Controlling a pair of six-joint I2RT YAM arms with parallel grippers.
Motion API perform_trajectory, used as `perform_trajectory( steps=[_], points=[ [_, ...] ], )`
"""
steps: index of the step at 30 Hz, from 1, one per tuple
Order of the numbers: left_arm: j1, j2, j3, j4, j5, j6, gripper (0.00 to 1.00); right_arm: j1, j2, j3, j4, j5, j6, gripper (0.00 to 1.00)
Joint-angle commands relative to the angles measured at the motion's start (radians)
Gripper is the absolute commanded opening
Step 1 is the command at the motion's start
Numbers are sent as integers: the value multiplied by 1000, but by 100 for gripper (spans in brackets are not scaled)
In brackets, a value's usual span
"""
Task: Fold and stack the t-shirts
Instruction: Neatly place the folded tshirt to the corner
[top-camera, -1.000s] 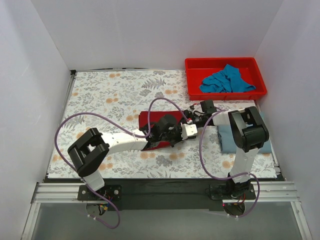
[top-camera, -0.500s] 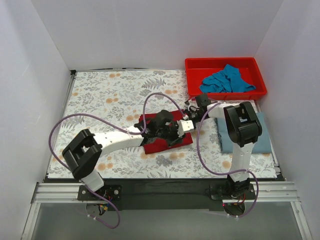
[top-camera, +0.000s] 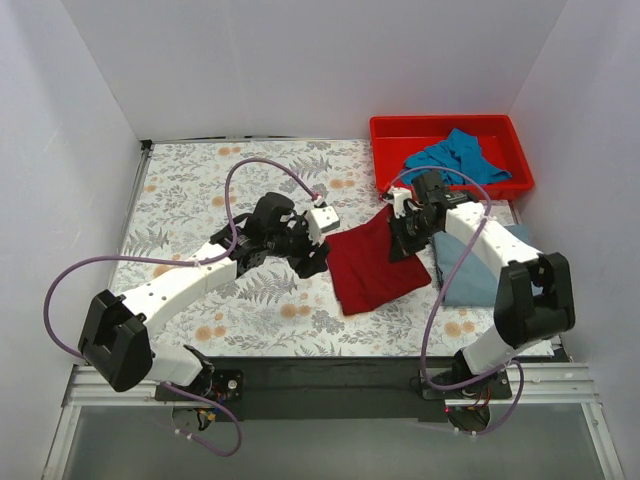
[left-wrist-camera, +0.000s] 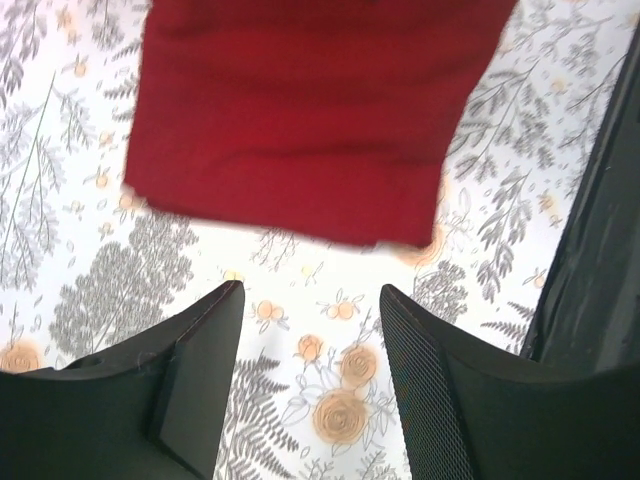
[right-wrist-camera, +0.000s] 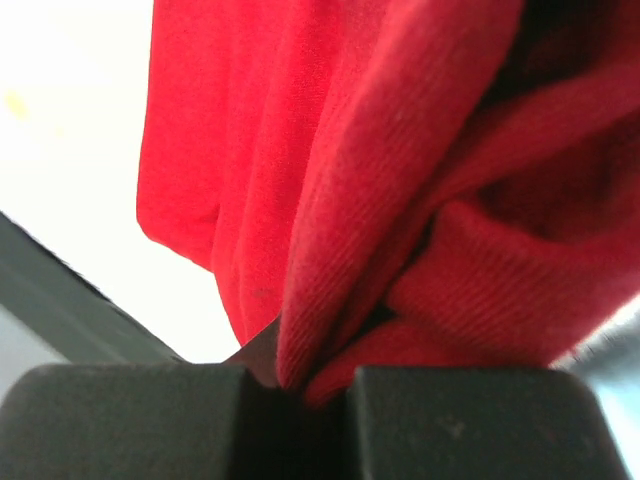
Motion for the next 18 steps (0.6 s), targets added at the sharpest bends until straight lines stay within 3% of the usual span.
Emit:
perform_trajectory(
  steps=[1,10,16,18],
  points=[
    [19,-47,-12,-61,-32,40,56,-25,-101,-55,-122,148,-181,1],
    [27,-71,-39,-55,-73,68,56,-215,-207,-11,-290,135,-327,1],
    [27,-93,-55,-67,-126,83,63,-242,-250,112,-406,201,-397,1],
    [27,-96,-62,-67,-138,81,69,-248,-260,150,-422,204,-393,1]
  ],
)
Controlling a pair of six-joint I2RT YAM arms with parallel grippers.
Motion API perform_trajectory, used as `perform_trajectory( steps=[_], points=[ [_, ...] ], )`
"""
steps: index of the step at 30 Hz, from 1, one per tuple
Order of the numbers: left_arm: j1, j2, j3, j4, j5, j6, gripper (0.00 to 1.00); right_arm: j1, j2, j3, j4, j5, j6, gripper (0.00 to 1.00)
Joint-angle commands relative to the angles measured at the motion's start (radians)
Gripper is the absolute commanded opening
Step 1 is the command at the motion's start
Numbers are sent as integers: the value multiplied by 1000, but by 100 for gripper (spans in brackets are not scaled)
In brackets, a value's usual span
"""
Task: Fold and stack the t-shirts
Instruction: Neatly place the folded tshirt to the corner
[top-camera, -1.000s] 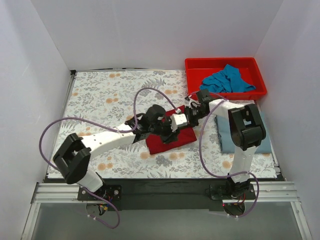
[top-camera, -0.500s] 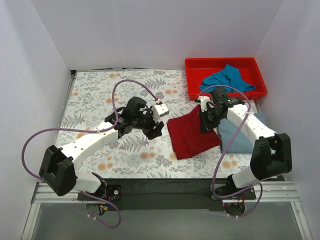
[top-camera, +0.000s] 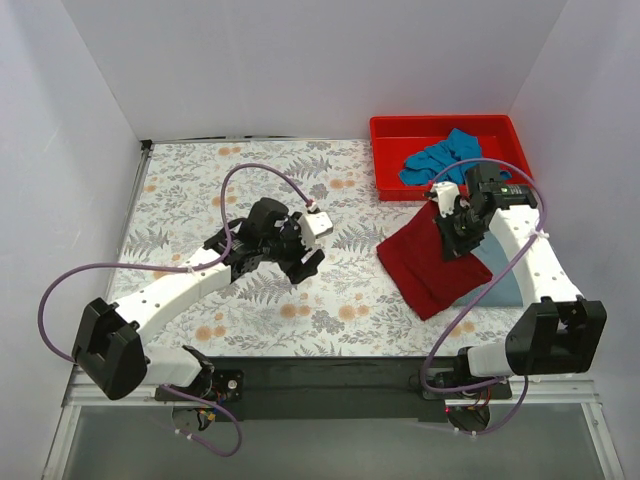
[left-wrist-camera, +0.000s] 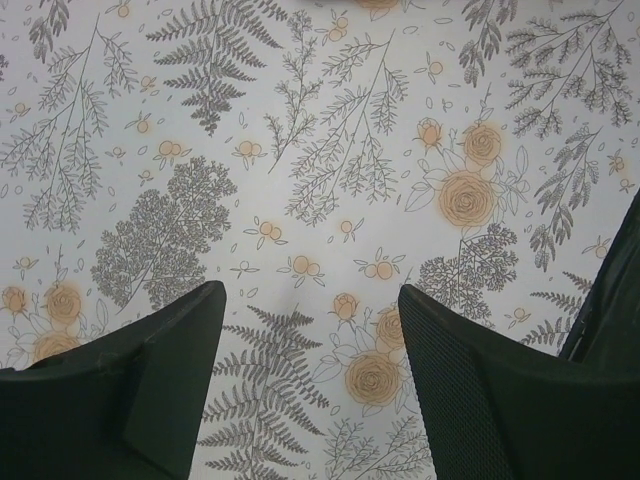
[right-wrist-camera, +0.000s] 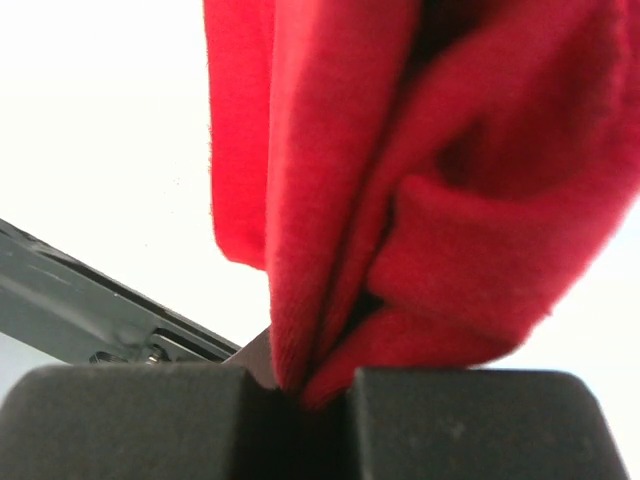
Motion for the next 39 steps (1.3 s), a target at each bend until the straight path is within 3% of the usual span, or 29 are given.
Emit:
perform_trajectory(
  steps=[1,18,24,39],
  points=[
    [5,-52,-24,-6,-42,14,70,-11,-54,98,-73,22,-39,1],
    [5,-103,-79,-3,-86,40,71,-119,-144,211,-188,10,-29,1],
    [5,-106,-81,-3,-100,47,71,-131,-111,289,-205,5,-37,1],
    [5,-103,-96,-20,-112,43,71,-269,3,245,-198,-45,-40,1]
  ],
)
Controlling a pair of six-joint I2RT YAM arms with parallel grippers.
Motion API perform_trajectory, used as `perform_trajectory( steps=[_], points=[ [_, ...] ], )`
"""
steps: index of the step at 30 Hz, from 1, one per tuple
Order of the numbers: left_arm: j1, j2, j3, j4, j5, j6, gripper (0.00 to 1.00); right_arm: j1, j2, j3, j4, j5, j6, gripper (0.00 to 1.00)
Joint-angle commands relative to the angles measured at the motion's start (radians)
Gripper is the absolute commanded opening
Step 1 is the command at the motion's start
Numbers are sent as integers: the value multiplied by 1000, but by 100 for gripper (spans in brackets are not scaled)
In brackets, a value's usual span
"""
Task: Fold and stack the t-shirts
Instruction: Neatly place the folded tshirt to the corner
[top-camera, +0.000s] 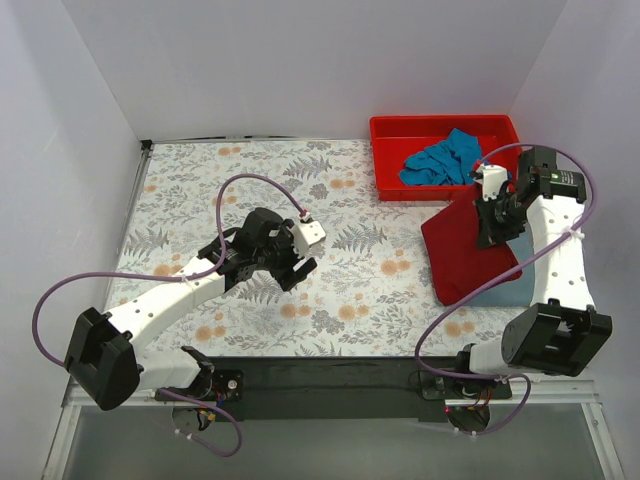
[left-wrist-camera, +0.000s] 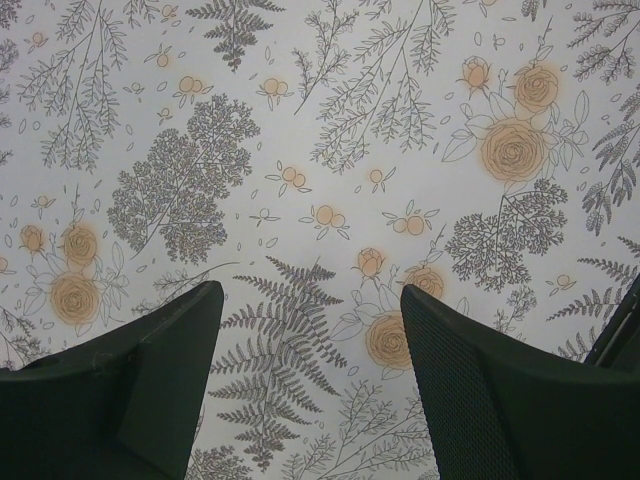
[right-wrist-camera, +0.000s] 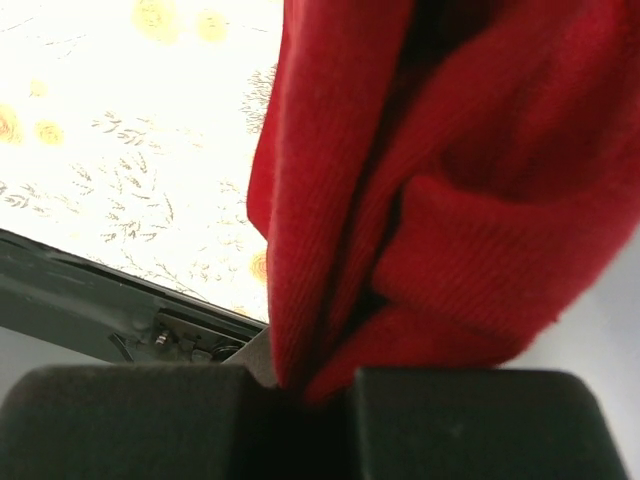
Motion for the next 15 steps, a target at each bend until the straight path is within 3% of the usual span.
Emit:
perform_trajectory(
  steps=[1,15],
  points=[
    [6,-33,-11,-5,-9,8,71,-33,3,3,3,-34,-2,1],
    [4,-5,10,-23,-10,13,71,-159,87,-17,55,-34,-131,1]
  ],
)
